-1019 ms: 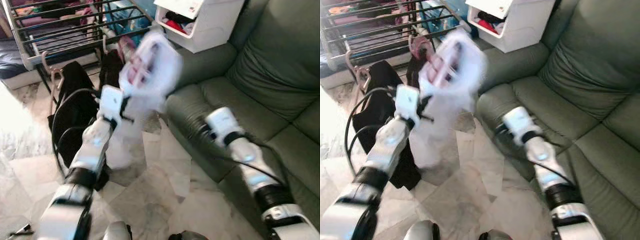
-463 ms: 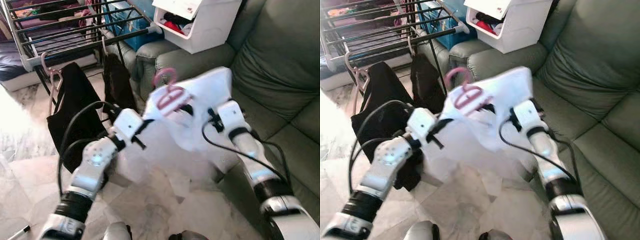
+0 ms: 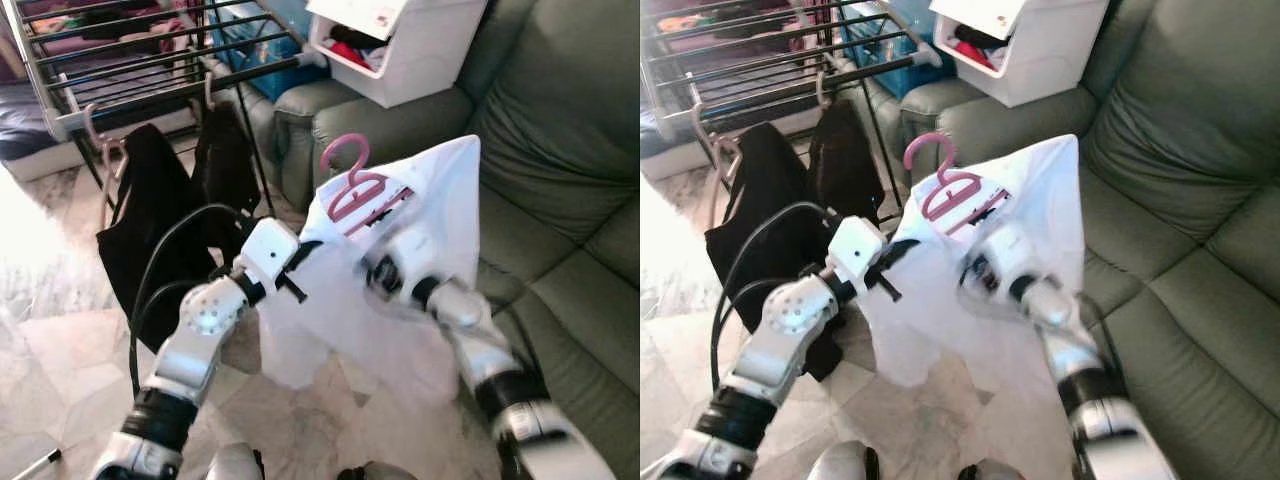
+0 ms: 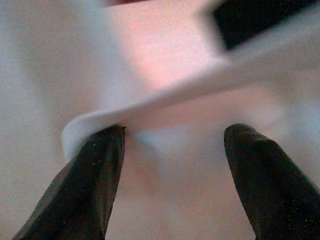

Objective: Hang hanger

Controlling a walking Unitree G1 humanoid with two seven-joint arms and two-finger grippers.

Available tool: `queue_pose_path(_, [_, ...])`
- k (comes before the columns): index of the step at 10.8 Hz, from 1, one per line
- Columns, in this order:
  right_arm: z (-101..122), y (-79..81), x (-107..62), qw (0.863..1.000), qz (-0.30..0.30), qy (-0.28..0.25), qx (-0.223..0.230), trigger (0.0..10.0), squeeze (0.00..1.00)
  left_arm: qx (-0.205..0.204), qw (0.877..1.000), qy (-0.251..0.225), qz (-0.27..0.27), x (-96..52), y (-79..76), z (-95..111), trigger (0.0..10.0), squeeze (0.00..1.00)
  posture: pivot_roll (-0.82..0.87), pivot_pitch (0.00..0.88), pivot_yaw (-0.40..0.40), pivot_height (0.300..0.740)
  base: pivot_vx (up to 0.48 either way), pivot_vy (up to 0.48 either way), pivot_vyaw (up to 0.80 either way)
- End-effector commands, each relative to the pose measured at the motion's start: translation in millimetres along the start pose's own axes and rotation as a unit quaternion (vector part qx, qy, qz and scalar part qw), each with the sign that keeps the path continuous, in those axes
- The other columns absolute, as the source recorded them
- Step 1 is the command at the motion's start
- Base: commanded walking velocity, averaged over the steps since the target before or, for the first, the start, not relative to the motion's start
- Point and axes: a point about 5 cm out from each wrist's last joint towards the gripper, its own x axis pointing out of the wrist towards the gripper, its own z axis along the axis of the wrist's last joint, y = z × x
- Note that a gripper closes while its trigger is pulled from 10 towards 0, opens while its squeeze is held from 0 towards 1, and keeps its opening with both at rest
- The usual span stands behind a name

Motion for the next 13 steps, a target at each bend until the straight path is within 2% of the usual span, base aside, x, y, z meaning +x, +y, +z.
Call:
queue_pose_path(1, [5, 3.1, -4.9, 0.998, 0.048, 0.002, -0.027, 10.0, 0.00, 0.035, 0.999, -0.027, 0.008, 7.3, 7.6, 13, 0.0, 0.00, -0.06, 0.000, -0.031, 0.740, 0.000, 0.000, 0.00])
queue_pose_path(2, [6, 3.5, -10.0, 0.997, 0.072, 0.005, -0.029, 10.0, 0.00, 0.046, 0.999, -0.021, 0.011, 7.2, 11.7, 10, 0.0, 0.00, -0.07, 0.000, -0.031, 0.740, 0.000, 0.000, 0.00])
queue_pose_path(3, [6, 7.1, -21.8, 0.991, 0.122, 0.021, -0.043, 10.0, 0.00, 0.068, 0.997, -0.003, 0.020, 8.4, 20.8, 4, 0.0, 0.00, -0.08, 0.000, -0.029, 0.740, 0.000, 0.000, 0.00])
queue_pose_path(5, [13, 18.7, -44.6, 0.973, 0.216, 0.028, -0.070, 10.0, 0.00, 0.107, 0.993, 0.026, 0.034, 9.3, 35.0, -8, 0.0, 0.00, -0.08, 0.000, -0.026, 0.740, 0.000, 0.000, 0.00])
queue_pose_path(6, [14, 18.4, -54.8, 0.966, 0.244, 0.034, -0.074, 10.0, 0.17, 0.117, 0.991, 0.044, 0.044, 8.5, 43.1, -15, 0.0, 0.00, -0.09, 0.000, -0.024, 0.740, 0.000, 0.000, 0.00])
queue_pose_path(7, [20, 15.7, -65.7, 0.962, 0.263, 0.032, -0.066, 10.0, 1.00, 0.150, 0.986, 0.061, 0.042, 7.4, 50.6, -20, 0.0, 0.00, -0.09, 0.000, -0.023, 0.740, 0.000, 0.000, 0.00])
queue_pose_path(8, [24, 10.5, -70.3, 0.962, 0.260, 0.029, -0.079, 10.0, 1.00, 0.157, 0.985, 0.059, 0.040, 7.5, 52.7, -20, 0.0, 0.00, -0.09, 0.000, -0.023, 0.740, 0.000, 0.000, 0.00])
queue_pose_path(9, [31, -19.3, -73.3, 0.971, 0.198, 0.027, -0.134, 10.0, 1.00, 0.200, 0.978, 0.058, 0.003, 3.4, 50.9, -21, 0.0, 0.00, -0.09, 0.000, -0.019, 0.740, 0.000, 0.000, 0.00])
queue_pose_path(10, [36, -40.8, -80.3, 0.972, 0.169, 0.038, -0.160, 10.0, 1.00, 0.241, 0.968, 0.062, -0.044, -3.0, 45.7, -28, 0.0, 0.00, -0.10, 0.000, -0.017, 0.740, 0.000, 0.000, 0.00])
queue_pose_path(12, [36, -62.7, -91.6, 0.966, 0.155, 0.070, -0.195, 10.0, 1.00, 0.273, 0.955, 0.068, -0.097, -13.5, 38.5, -37, 0.0, 0.00, -0.10, 0.000, -0.015, 0.740, 0.000, 0.000, 0.00])
queue_pose_path(13, [33, -68.4, -96.2, 0.962, 0.159, 0.083, -0.205, 10.0, 1.00, 0.284, 0.950, 0.063, -0.111, -15.6, 36.2, -38, 0.0, 0.00, -0.10, 0.000, -0.015, 0.740, 0.000, 0.000, 0.00])
